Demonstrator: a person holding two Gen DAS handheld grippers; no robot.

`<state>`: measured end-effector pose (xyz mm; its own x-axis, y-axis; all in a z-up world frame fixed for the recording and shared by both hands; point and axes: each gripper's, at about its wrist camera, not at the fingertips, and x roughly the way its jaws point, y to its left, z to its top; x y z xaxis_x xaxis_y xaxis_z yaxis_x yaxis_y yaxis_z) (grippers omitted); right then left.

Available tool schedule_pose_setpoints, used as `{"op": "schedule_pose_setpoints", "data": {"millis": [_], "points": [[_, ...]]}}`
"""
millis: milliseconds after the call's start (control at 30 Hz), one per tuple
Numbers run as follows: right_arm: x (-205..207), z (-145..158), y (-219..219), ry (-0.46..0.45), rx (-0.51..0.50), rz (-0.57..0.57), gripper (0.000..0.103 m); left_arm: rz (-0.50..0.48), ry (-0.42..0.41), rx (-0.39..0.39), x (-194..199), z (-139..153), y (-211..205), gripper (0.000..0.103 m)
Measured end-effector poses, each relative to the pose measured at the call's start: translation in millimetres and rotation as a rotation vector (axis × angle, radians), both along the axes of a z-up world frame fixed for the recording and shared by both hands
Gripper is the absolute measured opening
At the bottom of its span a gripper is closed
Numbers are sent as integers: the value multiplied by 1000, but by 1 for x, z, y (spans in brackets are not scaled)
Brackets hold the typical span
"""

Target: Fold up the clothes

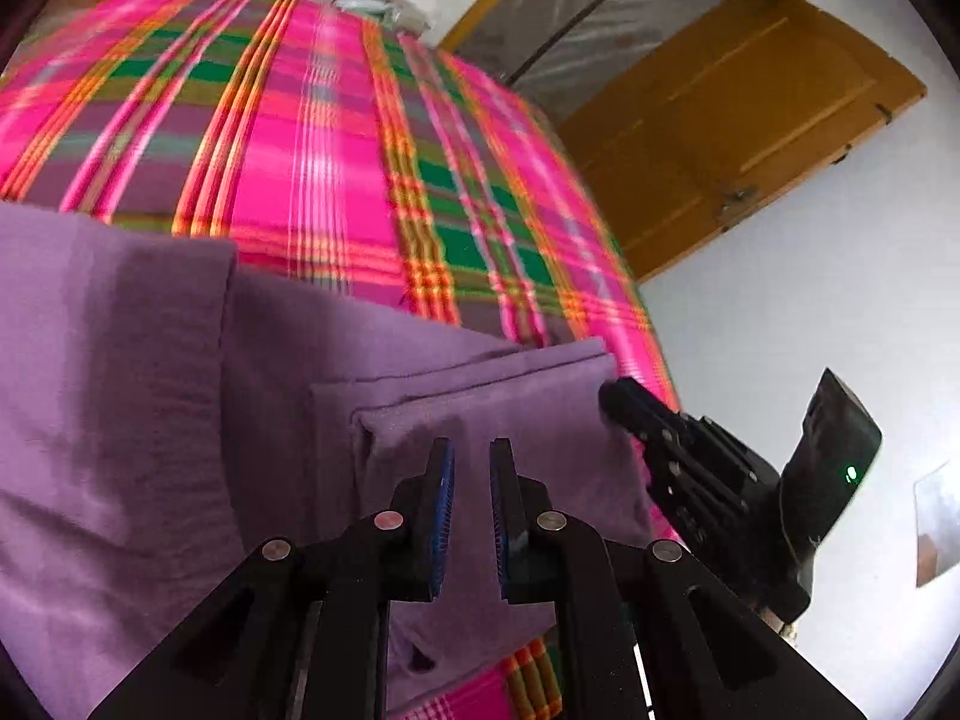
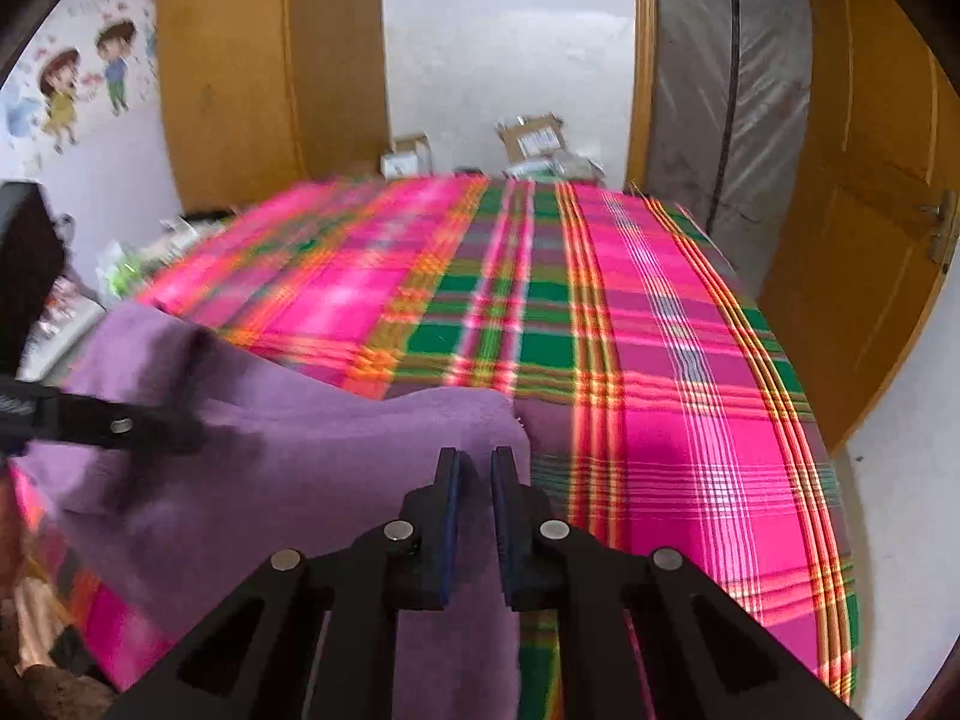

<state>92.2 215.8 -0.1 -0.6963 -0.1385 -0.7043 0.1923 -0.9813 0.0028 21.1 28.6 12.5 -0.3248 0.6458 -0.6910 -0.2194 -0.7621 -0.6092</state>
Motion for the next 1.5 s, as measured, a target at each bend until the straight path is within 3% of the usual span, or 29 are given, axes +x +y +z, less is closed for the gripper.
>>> {"op": "schedule_pose_setpoints", "data": {"millis": [133, 400, 567, 700, 833, 1000, 1333, 1500], "points": [[-15, -16, 6, -60, 13, -42, 11, 3, -32, -13, -7, -11, -3, 11], [-20, -18, 10, -66, -9, -33, 11, 6, -53, -7, -10, -19, -7, 11], [-18, -1, 14, -10, -62, -32, 11, 17, -52, -10, -7, -17, -5, 11], [-36, -17, 8, -96, -38, -28, 11, 16, -49, -5, -5, -17, -6, 11], [-34, -19, 11, -83, -56, -40, 10, 15, -51, 6, -5, -18, -8, 11], [-24, -15, 5, -72, -27, -66, 10, 17, -44, 1, -3, -15, -9, 11], [36, -20, -27, 5, 81, 3, 10, 52, -26, -25, 7, -8, -23, 11], [49, -14, -41, 35, 99, -20, 11, 66, 13, 1, 17, 6, -36, 11]]}}
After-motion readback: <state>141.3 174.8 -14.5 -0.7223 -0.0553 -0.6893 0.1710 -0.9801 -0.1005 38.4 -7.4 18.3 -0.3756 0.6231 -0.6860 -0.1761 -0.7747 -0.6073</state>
